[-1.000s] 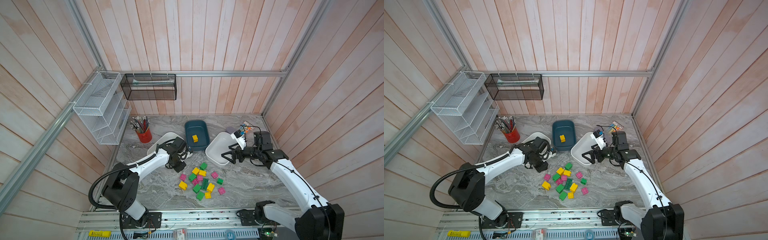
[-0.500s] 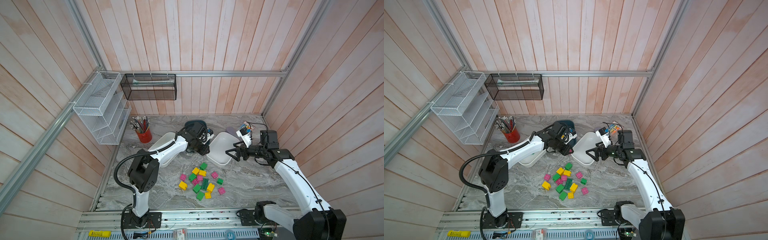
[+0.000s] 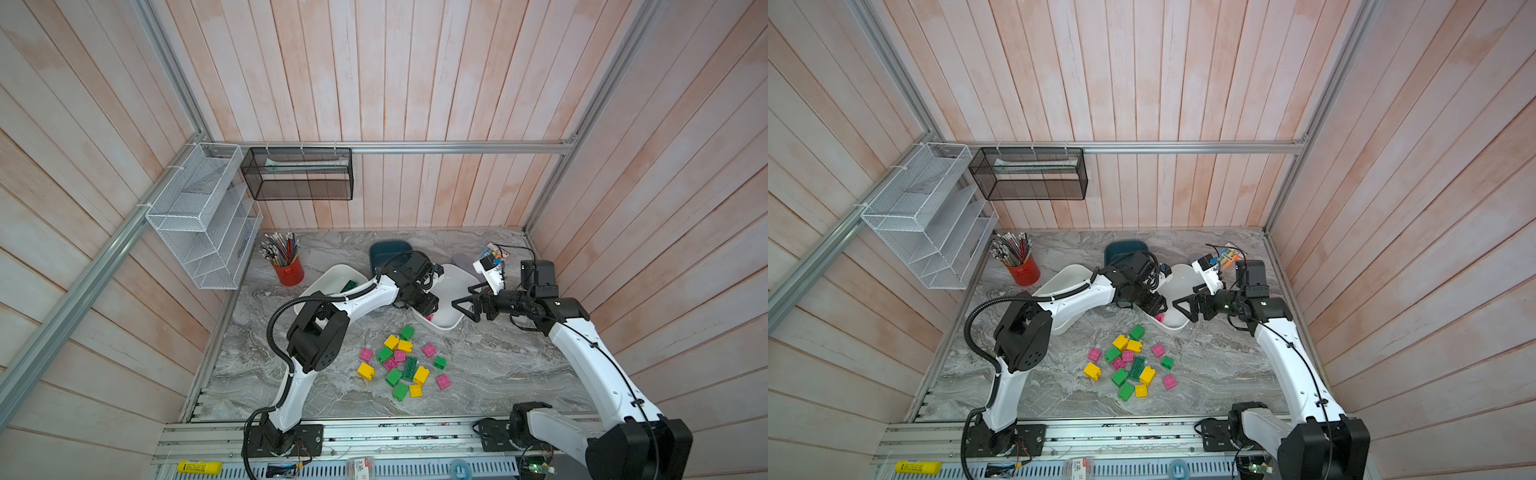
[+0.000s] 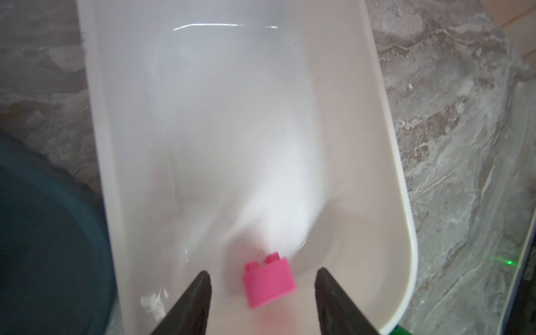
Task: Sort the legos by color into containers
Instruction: 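Carry the magenta brick toward the white bin farther from the left arm, then lower the left gripper onto a second magenta brick in the pile and grasp it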
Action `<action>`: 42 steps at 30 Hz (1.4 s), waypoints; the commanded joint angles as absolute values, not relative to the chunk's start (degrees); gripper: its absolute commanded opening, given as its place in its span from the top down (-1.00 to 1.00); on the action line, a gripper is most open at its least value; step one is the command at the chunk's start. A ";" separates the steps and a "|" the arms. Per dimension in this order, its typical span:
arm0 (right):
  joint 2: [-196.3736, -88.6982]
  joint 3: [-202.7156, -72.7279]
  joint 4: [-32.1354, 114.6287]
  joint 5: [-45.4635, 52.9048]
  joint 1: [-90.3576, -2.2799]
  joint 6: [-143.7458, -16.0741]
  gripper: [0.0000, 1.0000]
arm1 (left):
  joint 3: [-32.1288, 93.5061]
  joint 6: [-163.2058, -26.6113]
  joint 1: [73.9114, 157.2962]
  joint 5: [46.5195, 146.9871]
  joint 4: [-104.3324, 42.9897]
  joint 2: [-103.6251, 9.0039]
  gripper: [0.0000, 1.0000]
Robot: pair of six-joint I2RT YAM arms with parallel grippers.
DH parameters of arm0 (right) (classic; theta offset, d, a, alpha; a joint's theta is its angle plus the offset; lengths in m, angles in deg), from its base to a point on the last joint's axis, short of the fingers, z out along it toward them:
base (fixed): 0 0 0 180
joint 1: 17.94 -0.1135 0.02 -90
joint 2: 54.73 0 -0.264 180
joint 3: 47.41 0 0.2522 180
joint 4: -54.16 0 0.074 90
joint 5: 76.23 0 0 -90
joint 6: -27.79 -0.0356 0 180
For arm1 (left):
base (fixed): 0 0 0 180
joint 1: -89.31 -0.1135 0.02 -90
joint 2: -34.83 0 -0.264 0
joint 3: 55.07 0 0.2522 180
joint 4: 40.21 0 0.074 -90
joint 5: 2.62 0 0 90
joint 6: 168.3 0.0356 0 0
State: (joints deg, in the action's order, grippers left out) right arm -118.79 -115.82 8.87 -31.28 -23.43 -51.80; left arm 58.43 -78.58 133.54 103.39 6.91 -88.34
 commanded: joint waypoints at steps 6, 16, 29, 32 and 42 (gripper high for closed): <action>-118.82 -116.06 9.43 -32.66 -23.03 -51.80 -0.96 | 56.63 -80.10 133.39 103.18 12.84 -75.86 -0.42; -118.02 -114.33 11.00 -33.93 -23.13 -52.63 -0.96 | 34.67 -93.71 133.41 96.47 24.25 -55.90 -0.52; -118.90 -114.65 10.80 -33.60 -23.74 -52.52 -0.96 | 15.71 -109.16 136.42 85.58 19.65 -51.22 -0.45; -118.77 -114.77 10.37 -33.51 -23.76 -52.39 -0.96 | 16.33 -108.81 136.38 83.28 20.70 -53.75 -0.43; -119.13 -114.87 9.90 -33.18 -23.75 -52.26 -0.96 | 14.02 -105.42 135.15 83.35 15.19 -58.29 -0.17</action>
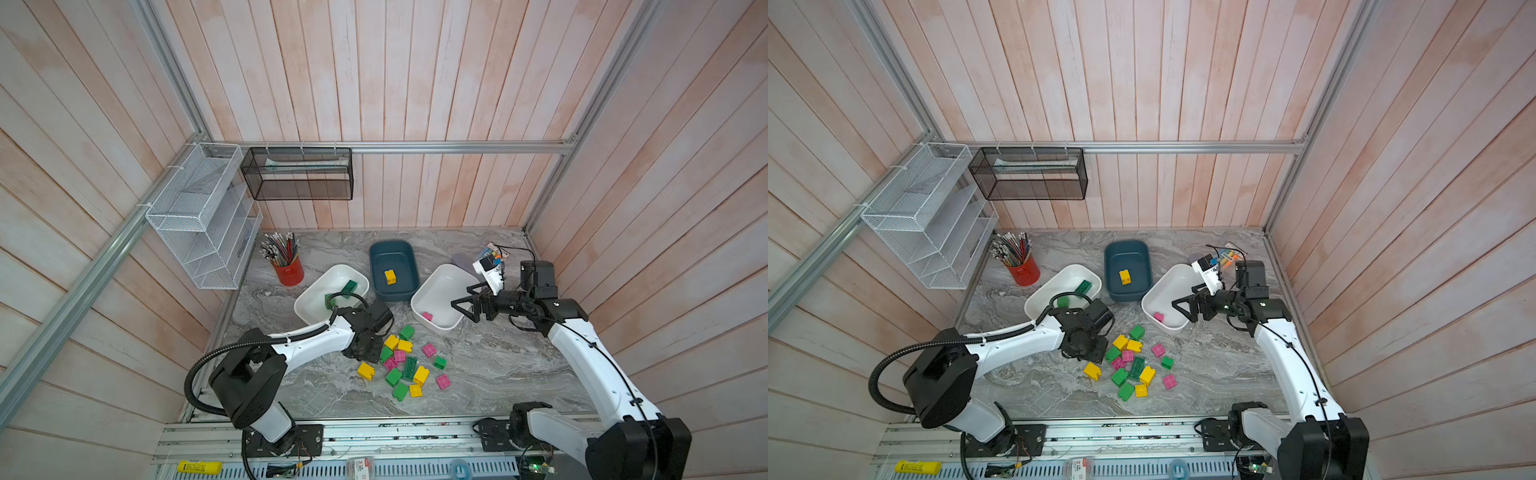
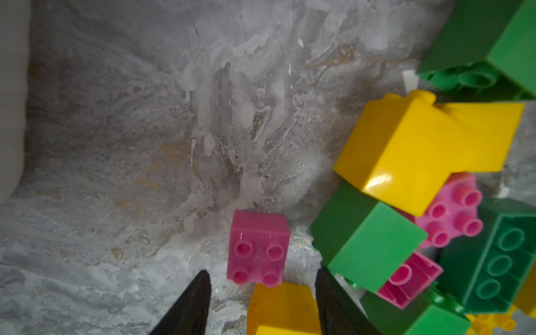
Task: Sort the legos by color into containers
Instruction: 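Lower the left gripper onto a second magenta brick in the pile and grasp it, then carry the magenta brick over the larger white bin and release it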
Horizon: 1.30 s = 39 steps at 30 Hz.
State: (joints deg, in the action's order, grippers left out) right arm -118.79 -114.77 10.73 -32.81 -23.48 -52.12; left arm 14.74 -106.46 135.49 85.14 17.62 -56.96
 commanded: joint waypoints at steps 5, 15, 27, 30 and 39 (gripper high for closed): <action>-119.66 -115.57 9.17 -33.11 -23.76 -51.80 -0.96 | 13.51 -104.17 134.49 83.60 12.26 -60.45 -0.02; -119.71 -116.00 8.50 -32.85 -23.74 -51.42 -0.96 | 12.29 -104.06 134.09 84.76 11.79 -62.23 0.19; -119.40 -115.98 8.78 -32.06 -23.76 -51.58 -0.96 | 18.65 -102.45 133.79 87.43 15.92 -58.11 0.47; -119.36 -116.02 8.95 -31.71 -23.65 -51.55 -0.96 | 27.43 -100.73 133.78 90.08 16.91 -59.08 0.46; -118.64 -116.80 10.15 -30.55 -22.45 -52.26 -0.96 | 46.86 -96.45 133.87 98.22 12.20 -70.72 0.46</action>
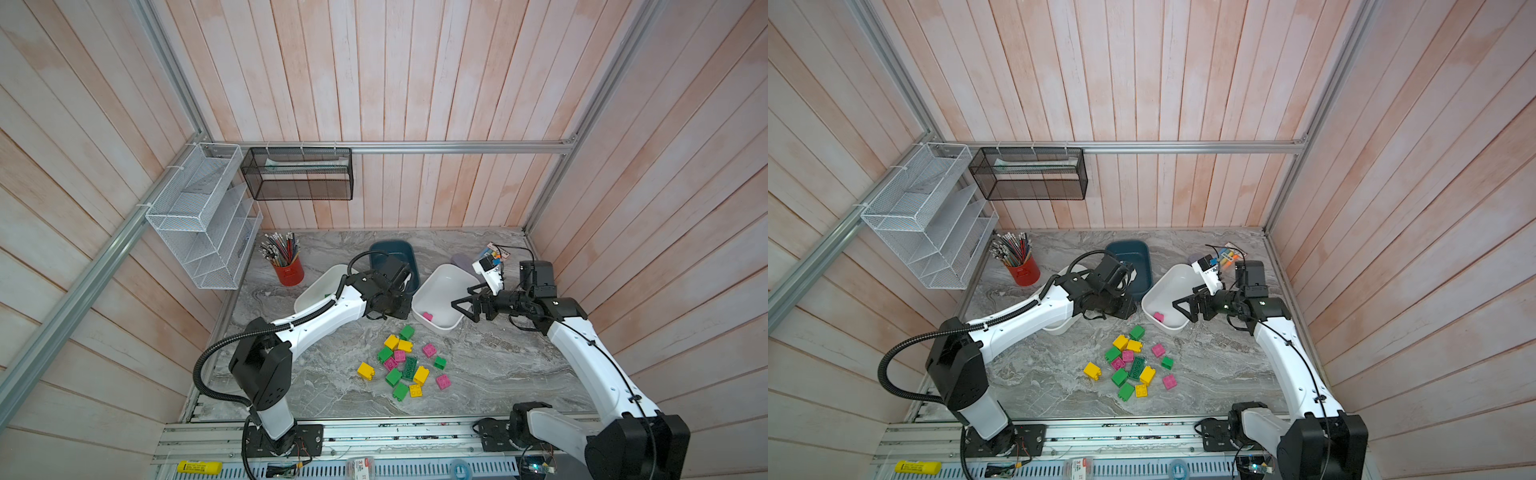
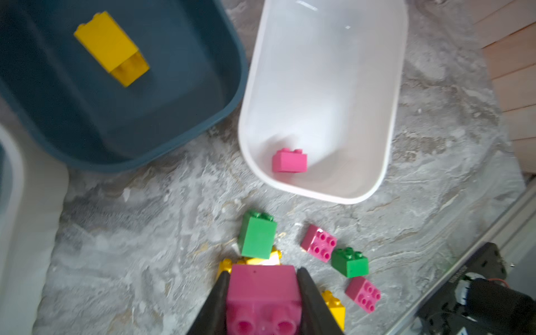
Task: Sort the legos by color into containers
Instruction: 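Carry the magenta brick over the larger white bin and release it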
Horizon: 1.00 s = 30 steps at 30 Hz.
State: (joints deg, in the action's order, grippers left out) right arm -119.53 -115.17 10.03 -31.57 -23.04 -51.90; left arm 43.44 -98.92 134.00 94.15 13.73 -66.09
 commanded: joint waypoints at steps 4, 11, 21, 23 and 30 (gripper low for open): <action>-118.18 -116.45 11.24 -30.35 -22.24 -53.36 -0.96 | 54.66 -94.78 134.68 100.69 10.54 -78.93 0.46; -118.09 -116.57 10.95 -29.64 -21.93 -53.15 -0.96 | 64.82 -92.16 135.50 97.70 10.83 -90.70 0.45; -117.89 -117.02 9.72 -30.03 -21.71 -52.37 -0.96 | 66.29 -89.93 135.72 95.66 15.72 -84.83 -0.53; -117.91 -116.83 9.77 -30.60 -21.72 -52.27 -0.96 | 63.36 -90.16 135.72 94.89 17.41 -80.29 -0.55; -117.62 -115.58 10.82 -32.10 -21.75 -52.41 -0.96 | 43.00 -97.17 135.76 92.83 23.81 -61.43 -0.56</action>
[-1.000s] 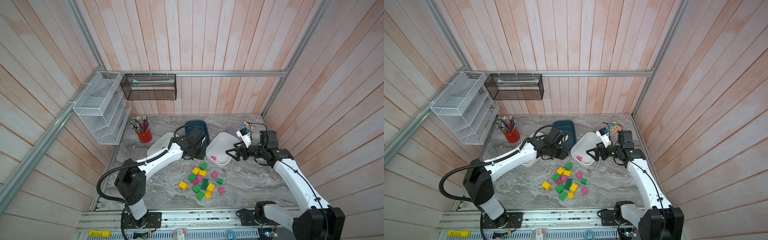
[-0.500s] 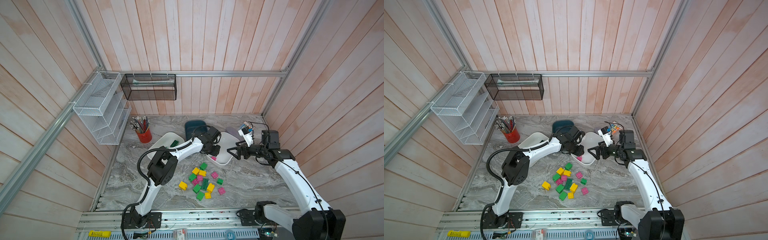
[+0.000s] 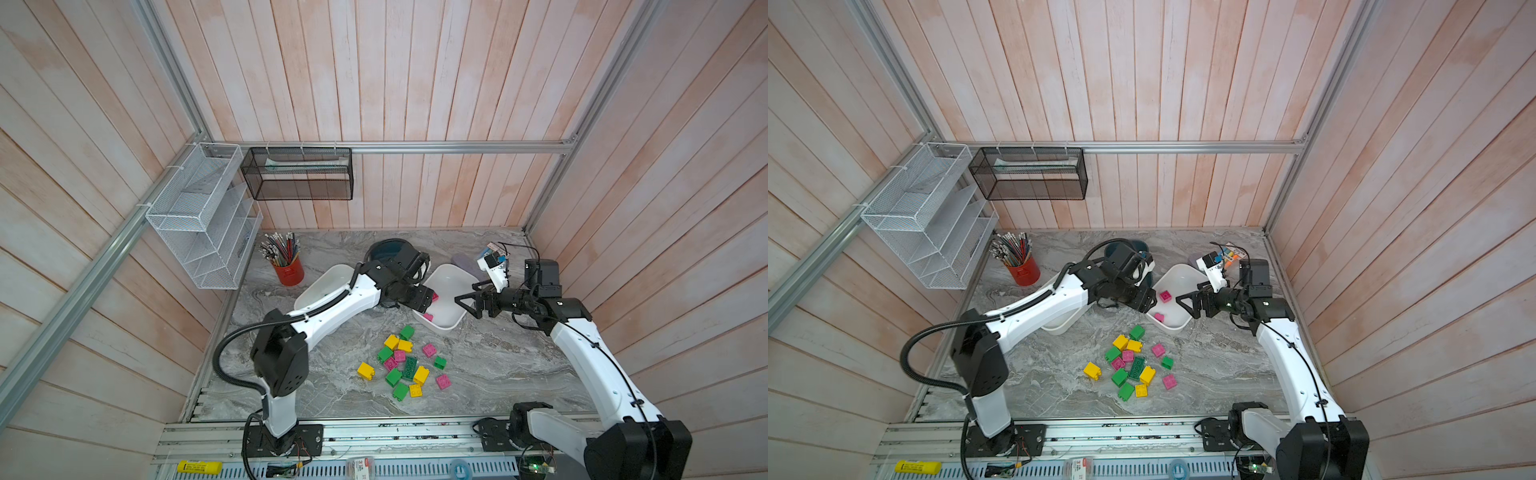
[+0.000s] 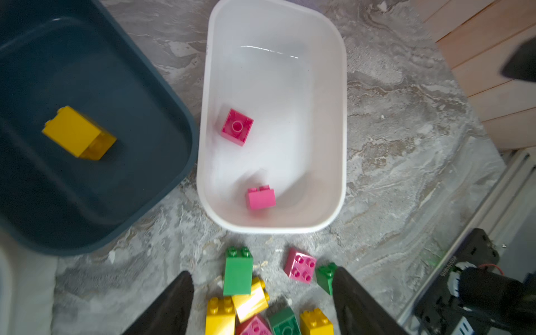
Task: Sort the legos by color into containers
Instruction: 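Carry the magenta brick over the larger white bin and release it, then lower the left gripper onto a yellow brick and grasp it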
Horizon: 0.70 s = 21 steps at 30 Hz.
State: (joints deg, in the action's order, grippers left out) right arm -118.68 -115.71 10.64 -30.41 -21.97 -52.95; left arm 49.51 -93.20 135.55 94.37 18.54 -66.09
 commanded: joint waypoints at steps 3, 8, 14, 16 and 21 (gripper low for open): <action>-117.75 -115.00 11.13 -32.78 -21.89 -52.76 -0.96 | 35.24 -102.97 135.81 90.25 27.13 -55.40 -0.56; -117.93 -114.34 11.85 -33.16 -22.16 -53.13 -0.96 | 26.63 -117.75 135.97 85.97 30.33 -49.90 -0.56; -118.62 -114.04 12.38 -33.59 -22.84 -53.44 -0.96 | 20.76 -134.04 137.28 80.84 31.64 -47.83 -0.57; -118.79 -113.60 12.67 -33.87 -23.31 -53.70 -0.96 | 18.49 -138.22 137.57 81.63 28.84 -46.72 -0.56; -120.67 -114.63 12.56 -34.35 -24.86 -54.40 -0.96 | 17.41 -145.79 138.50 83.58 28.97 -50.04 -0.54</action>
